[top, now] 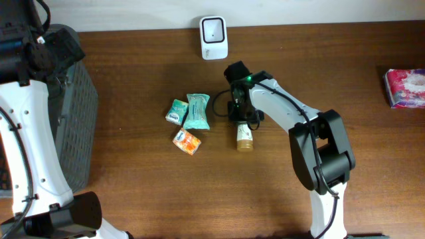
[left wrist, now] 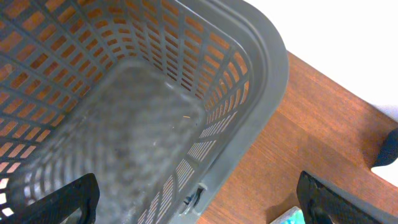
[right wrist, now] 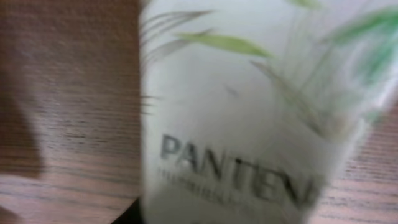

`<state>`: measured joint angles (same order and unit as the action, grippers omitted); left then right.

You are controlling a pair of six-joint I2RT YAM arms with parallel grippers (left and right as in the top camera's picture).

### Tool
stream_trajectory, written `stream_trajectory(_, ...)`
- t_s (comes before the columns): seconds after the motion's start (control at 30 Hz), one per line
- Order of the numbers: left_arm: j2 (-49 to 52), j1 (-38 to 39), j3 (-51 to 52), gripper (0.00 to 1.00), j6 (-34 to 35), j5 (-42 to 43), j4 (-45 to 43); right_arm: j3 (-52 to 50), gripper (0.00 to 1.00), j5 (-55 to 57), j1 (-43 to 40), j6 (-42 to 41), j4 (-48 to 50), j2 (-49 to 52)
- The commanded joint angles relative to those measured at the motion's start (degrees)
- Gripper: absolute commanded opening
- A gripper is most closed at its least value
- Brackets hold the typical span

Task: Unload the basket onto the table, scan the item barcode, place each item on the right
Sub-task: 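Lift the Pantene tube and hold its barcode at the scanner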

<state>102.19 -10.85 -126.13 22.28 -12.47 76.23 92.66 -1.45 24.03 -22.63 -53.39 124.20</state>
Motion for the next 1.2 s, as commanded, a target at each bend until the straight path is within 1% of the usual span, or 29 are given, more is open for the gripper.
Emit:
stream_trajectory(0.0, -0.9, -0.2, -0.6, 0.99, 0.3, -0.4, -0.1, 5.2, 0.19, -0.9, -0.5, -0.1, 0.3, 0.0)
stream_trajectory(0.03, -0.9, -0.2, -0.6, 0.99, 0.3, -0.4, -0.1, 7.9, 0.2, -0.9, -0.6, 1.5, 1.3, 0.0)
stream_trajectory(0.1, -0.9, -0.2, -0.6, 0.99, 0.3, -0.4, -0.1, 12.0, 0.2, -0.8, -0.6, 6.8, 6.1, 0.0)
stream_trajectory(0.13, -0.9, -0.2, -0.6, 0.99, 0.3, -0.4, -0.1, 13.5, 0.19, -0.8, -0.9, 8.8, 10.1, 0.0)
stream_trajectory(0.17, -0.9, -0.2, -0.6, 0.99, 0.3, -0.4, -0.1, 14.4, 0.15, -0.6, -1.2, 8.9, 14.2, 0.0)
stream_trajectory(0.2, -0.9, -0.2, -0.6, 0.99, 0.3, -0.4, -0.1, 14.7, 0.14, -0.6, -1.5, 8.9, 17.6, 0.0)
stream_trajectory(0.27, -0.9, -0.2, -0.6, 0.99, 0.3, -0.4, -0.1, 14.7, 0.15, -0.6, -1.7, 8.9, 25.5, 0.0)
stream_trajectory(0.37, -0.9, -0.2, -0.6, 0.99, 0.3, -0.4, -0.1, 14.6, 0.13, 0.4, -2.3, 8.9, 40.3, 0.0)
stream_trajectory(0.47, -0.9, -0.2, -0.6, 0.99, 0.3, -0.4, -0.1, 14.6, 0.12, 4.2, -2.4, 8.9, 53.7, 1.5)
stream_trajectory(0.53, -0.9, -0.2, -0.6, 0.99, 0.3, -0.4, -0.1, 14.6, 0.12, 4.3, -2.4, 8.6, 59.5, 3.7)
stream_trajectory(0.57, -0.9, -0.2, -0.6, 0.99, 0.3, -0.4, -0.1, 14.6, 0.12, 4.4, -2.4, 7.4, 61.9, 4.7)
stream_trajectory(0.67, -0.9, -0.2, -0.6, 0.99, 0.3, -0.4, -0.1, 14.7, 0.12, 5.2, -3.0, -4.5, 70.2, 7.6)
stream_trajectory(0.73, -0.9, -0.2, -0.6, 0.99, 0.3, -0.4, -0.1, 14.9, 0.12, 5.2, -3.7, -8.9, 72.9, 8.5)
stream_trajectory(0.83, -0.9, -0.2, -0.6, 0.99, 0.3, -0.4, -0.1, 17.7, 0.13, 5.1, -4.5, -10.9, 73.9, 10.3)
stream_trajectory(0.93, -0.9, -0.2, -0.6, 0.99, 0.3, -0.4, -0.1, 24.7, 0.13, 5.4, -4.6, -10.9, 66.0, 12.9)
stream_trajectory(1.03, -0.9, -0.2, -0.6, 0.99, 0.3, -0.4, -0.1, 28.2, 0.14, 4.9, -4.6, -11.3, 58.6, 14.0)
stream_trajectory(1.1, -0.9, -0.2, -0.6, 0.99, 0.3, -0.4, -0.1, 28.3, 0.13, 3.3, -4.5, -11.0, 55.6, 14.0)
stream_trajectory(1.17, -0.9, -0.2, -0.6, 0.99, 0.3, -0.4, -0.1, 28.3, 0.12, 0.1, -4.5, -7.9, 55.2, 14.8)
